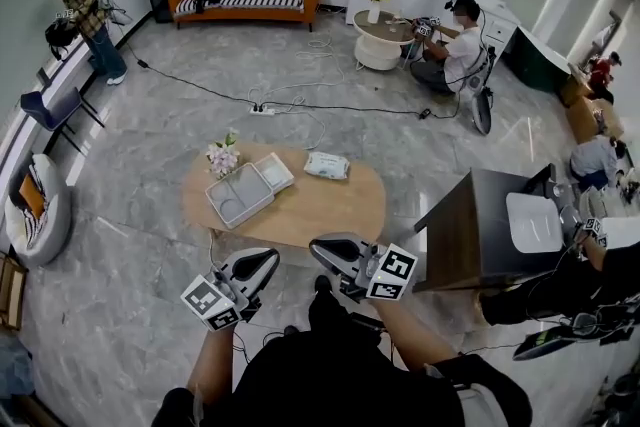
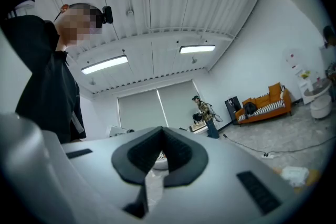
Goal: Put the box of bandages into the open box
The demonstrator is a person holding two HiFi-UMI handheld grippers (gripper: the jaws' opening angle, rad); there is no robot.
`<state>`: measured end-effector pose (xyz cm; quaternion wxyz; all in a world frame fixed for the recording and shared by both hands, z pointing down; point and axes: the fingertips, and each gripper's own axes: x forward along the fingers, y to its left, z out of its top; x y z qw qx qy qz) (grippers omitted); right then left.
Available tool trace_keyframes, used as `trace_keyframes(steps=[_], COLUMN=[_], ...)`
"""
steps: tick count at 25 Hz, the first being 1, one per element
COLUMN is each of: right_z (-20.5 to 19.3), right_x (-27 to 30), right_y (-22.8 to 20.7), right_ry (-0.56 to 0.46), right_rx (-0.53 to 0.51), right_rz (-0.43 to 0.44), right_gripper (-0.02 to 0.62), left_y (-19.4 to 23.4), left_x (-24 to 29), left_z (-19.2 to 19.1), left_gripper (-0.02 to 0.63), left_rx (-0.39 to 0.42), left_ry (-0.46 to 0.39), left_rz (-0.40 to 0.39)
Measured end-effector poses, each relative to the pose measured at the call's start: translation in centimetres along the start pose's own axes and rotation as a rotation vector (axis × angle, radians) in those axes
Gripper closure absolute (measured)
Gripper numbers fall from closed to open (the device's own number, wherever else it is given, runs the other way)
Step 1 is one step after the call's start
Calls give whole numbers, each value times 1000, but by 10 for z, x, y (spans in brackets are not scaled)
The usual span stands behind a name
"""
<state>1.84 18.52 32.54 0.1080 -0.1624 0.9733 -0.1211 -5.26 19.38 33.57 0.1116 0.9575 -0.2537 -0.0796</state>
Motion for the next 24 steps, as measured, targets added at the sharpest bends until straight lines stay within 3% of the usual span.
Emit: trace_keyframes(steps=[5, 12, 24], right_z=[-7, -2, 9], right_x=[-18, -10, -16], right_y=[26, 41, 17], right_ry=[0, -11, -19], right_rx=[-19, -53, -63], right_rz=[-14, -17, -45], right_gripper=[584, 584, 584], left_y=[-29, -31, -17], left_x=[-6, -23, -3], left_z=[-10, 0, 9], left_gripper=[586, 586, 586], left_rx=[3, 16, 18], left_ry=[11, -4, -30], left_rz=[-28, -21, -29])
